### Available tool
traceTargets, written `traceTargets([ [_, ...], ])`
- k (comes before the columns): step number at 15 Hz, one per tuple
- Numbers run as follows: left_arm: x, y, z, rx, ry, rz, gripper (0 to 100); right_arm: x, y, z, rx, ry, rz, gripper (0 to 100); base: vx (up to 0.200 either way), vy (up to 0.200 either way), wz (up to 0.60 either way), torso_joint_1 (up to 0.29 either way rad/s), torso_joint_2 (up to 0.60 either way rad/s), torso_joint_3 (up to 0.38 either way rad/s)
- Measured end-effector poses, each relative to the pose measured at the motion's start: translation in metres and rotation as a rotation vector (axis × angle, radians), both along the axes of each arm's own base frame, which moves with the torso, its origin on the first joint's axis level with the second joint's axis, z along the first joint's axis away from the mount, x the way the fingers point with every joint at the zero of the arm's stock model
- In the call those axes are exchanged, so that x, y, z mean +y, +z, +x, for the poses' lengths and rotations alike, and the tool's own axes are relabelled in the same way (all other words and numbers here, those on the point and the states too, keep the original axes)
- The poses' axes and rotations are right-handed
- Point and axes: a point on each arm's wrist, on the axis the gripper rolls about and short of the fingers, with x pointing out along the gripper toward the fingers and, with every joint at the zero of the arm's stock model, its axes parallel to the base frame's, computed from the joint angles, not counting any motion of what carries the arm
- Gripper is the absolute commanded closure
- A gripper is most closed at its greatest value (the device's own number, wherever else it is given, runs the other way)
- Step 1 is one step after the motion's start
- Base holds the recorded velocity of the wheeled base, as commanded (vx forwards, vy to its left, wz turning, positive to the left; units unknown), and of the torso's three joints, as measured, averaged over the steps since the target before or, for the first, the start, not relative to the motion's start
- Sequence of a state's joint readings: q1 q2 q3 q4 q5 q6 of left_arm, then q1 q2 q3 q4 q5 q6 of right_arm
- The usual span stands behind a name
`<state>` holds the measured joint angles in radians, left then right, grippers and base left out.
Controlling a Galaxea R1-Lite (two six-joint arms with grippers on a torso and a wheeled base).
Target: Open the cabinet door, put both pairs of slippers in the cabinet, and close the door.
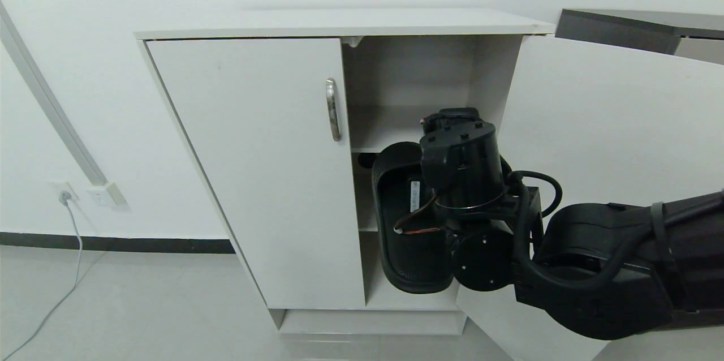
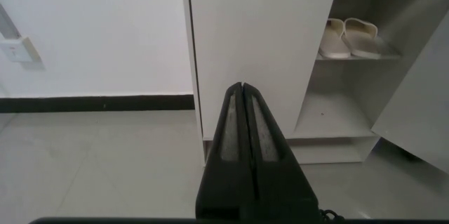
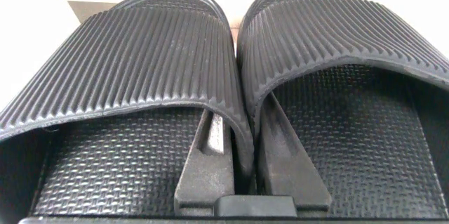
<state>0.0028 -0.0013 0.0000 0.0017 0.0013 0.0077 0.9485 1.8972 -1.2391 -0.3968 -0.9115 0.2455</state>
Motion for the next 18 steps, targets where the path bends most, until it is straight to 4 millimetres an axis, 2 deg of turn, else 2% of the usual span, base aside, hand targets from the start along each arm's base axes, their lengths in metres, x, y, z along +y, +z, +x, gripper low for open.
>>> traceTargets([
  [12,0.0,0.0,0.0,0.0,0.0,0.0,100,0.0,-0.001,0.007,-0.002,-0.009,0.004,100,0.2,0.0,0.0,0.002,0.0,0.002],
  [18,0.0,0.0,0.0,0.0,0.001,0.0,100,-0.005,0.0,0.028,-0.002,-0.023,-0.006,100,0.0,0.0,0.0,0.0,0.0,0.0],
])
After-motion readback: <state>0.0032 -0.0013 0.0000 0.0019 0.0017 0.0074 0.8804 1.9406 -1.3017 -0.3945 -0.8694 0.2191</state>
